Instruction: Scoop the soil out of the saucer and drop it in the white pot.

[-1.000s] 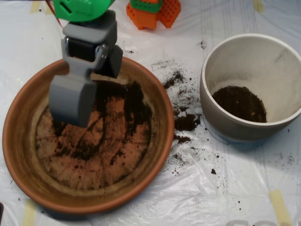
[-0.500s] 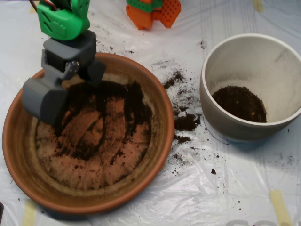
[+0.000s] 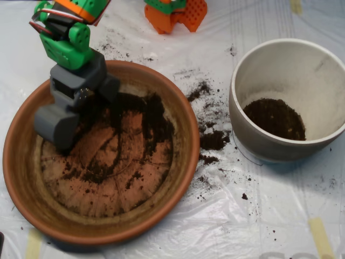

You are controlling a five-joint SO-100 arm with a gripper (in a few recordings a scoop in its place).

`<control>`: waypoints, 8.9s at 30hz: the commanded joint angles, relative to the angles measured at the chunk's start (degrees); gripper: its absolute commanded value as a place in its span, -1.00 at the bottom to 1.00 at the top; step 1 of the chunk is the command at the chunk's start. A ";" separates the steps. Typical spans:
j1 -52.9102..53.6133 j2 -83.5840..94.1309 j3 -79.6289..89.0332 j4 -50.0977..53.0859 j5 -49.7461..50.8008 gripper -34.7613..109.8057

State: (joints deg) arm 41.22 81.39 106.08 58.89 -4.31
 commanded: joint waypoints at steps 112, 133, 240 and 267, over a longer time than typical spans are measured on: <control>-54.58 22.41 -48.78 36.74 -0.62 0.05; -15.21 20.30 -5.98 18.72 -18.19 0.03; -30.50 22.50 -21.88 28.39 -25.05 -0.53; -66.53 3.96 -61.88 44.30 -17.31 -0.52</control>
State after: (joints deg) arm -21.97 84.99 51.33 102.66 -21.97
